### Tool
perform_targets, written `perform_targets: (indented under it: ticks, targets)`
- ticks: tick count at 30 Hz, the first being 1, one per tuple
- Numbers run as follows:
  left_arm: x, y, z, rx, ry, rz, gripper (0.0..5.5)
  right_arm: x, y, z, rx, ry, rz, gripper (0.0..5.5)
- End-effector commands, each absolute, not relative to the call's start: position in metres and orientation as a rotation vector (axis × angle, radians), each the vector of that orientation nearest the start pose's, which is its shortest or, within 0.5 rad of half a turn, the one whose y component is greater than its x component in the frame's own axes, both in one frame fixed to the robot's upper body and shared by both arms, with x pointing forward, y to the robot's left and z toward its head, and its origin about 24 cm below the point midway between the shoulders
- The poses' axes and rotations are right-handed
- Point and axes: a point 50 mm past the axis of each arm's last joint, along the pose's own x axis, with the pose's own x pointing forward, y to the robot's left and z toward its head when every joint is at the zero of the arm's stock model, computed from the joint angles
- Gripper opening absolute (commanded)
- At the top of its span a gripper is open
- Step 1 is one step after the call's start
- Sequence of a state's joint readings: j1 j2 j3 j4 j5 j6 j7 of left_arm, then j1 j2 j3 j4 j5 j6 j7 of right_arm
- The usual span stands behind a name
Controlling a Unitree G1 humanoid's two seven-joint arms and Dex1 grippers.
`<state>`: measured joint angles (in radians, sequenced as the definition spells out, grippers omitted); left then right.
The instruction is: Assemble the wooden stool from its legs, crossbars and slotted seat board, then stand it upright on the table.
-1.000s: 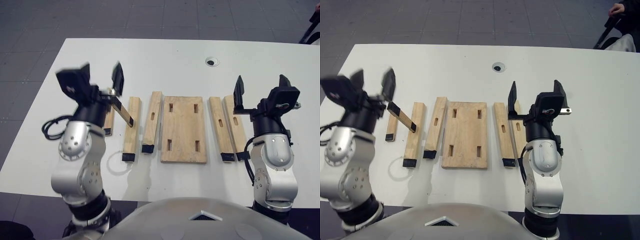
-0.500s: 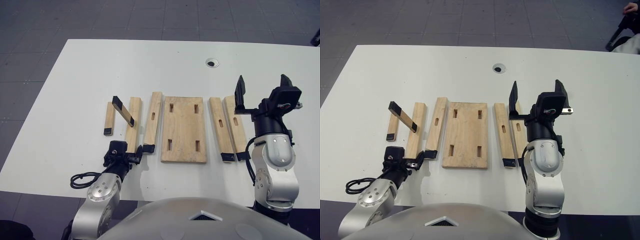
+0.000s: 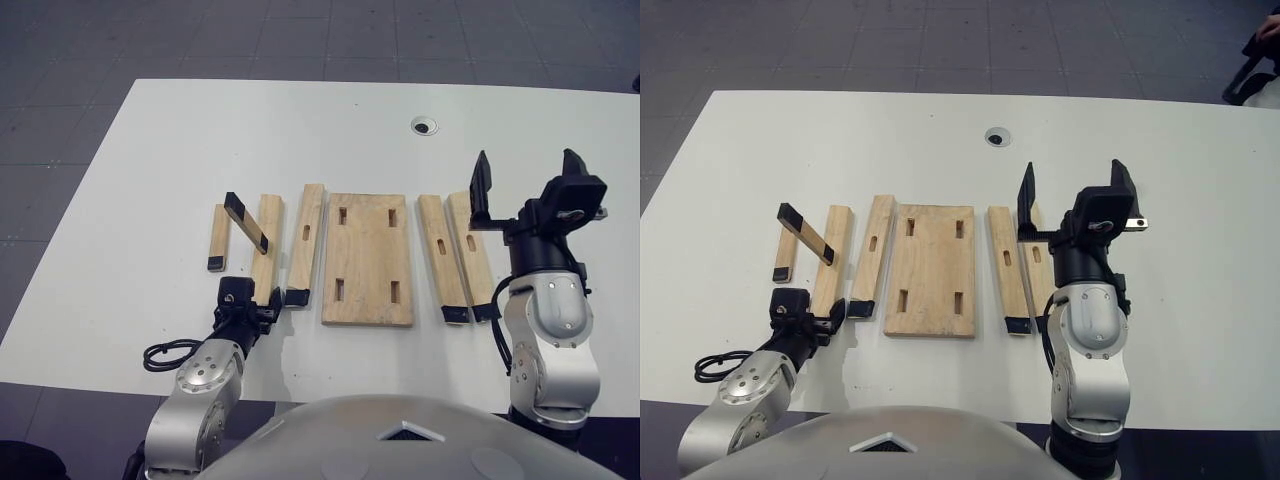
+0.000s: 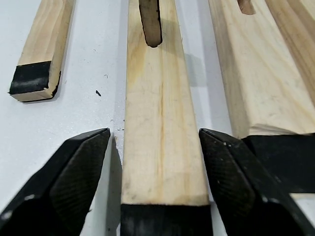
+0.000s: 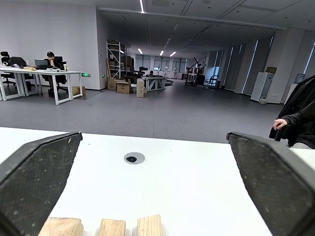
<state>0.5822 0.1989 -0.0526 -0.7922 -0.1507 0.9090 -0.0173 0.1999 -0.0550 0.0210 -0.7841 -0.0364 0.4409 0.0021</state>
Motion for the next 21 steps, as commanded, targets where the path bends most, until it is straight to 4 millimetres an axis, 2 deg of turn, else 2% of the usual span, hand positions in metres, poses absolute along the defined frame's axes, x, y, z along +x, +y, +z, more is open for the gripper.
perform_targets:
  ticks: [1,5,8,10,14,15,18,21]
  targets:
    - [0.093,0.177,0.008,0.021,0.965,-0.023,2.62,0.194,-0.161,0.137,-0.088,-0.143,-0.044,5.50]
    - [0.092,0.178,0.005,0.009,0.981,-0.014,2.06,0.194,-0.162,0.139,-0.089,-0.148,-0.045,5.50]
    - [0.096,0.181,0.005,0.003,0.968,0.010,2.05,0.194,-0.163,0.140,-0.090,-0.152,-0.050,5.50]
    - [0.108,0.182,0.014,0.000,0.882,0.015,2.05,0.195,-0.165,0.142,-0.091,-0.156,-0.056,5.50]
    - [0.144,0.180,0.056,-0.038,0.570,-0.029,2.05,0.200,-0.170,0.148,-0.062,-0.195,-0.045,5.50]
    - [0.156,0.178,0.071,-0.054,0.466,-0.055,2.05,0.202,-0.171,0.150,-0.033,-0.204,-0.024,5.50]
    - [0.185,0.180,0.115,-0.084,0.195,-0.127,2.05,0.208,-0.174,0.164,0.151,-0.256,0.159,5.50]
    - [0.203,0.174,0.141,-0.209,0.059,-0.294,2.05,0.207,-0.170,0.176,0.391,-0.286,0.411,5.50]
